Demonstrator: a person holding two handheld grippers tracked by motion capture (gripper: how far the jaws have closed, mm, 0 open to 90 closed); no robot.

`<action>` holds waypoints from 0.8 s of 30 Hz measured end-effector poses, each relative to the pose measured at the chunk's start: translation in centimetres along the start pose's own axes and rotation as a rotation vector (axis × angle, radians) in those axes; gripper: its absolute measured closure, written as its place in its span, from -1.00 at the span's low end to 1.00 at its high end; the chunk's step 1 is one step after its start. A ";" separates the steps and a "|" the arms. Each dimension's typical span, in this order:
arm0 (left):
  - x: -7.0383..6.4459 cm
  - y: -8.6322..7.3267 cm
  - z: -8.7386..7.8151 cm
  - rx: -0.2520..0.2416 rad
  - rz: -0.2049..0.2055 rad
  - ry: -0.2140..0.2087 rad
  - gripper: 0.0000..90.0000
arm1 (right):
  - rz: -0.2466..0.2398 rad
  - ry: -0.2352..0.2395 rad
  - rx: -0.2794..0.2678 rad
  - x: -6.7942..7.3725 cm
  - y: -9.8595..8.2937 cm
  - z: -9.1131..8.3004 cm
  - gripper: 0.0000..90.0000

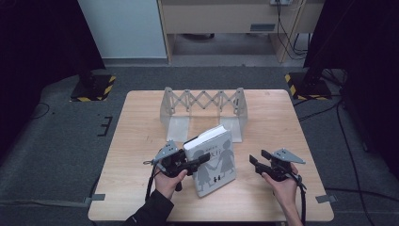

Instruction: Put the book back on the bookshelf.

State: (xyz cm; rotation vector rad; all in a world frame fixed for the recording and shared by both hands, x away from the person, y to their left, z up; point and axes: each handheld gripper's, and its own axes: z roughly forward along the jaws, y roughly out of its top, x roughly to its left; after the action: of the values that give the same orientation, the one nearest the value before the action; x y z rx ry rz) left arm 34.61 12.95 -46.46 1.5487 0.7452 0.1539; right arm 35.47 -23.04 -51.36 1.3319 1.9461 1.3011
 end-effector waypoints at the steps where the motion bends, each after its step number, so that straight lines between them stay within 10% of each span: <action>1: -0.1 -0.1 0.0 -0.008 0.004 -0.002 0.09 | -0.011 -0.029 0.047 -0.3 -0.3 0.1 -0.28; 24: -2.7 -1.4 0.2 -0.010 0.044 -0.047 -0.03 | -0.035 -0.167 0.243 -2.8 -2.0 0.5 -0.57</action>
State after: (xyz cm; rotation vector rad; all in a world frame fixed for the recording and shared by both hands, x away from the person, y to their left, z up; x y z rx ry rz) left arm 32.14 11.31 -46.88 1.5544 0.6731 0.1532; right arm 36.14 -25.51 -53.69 1.4608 2.0478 0.9264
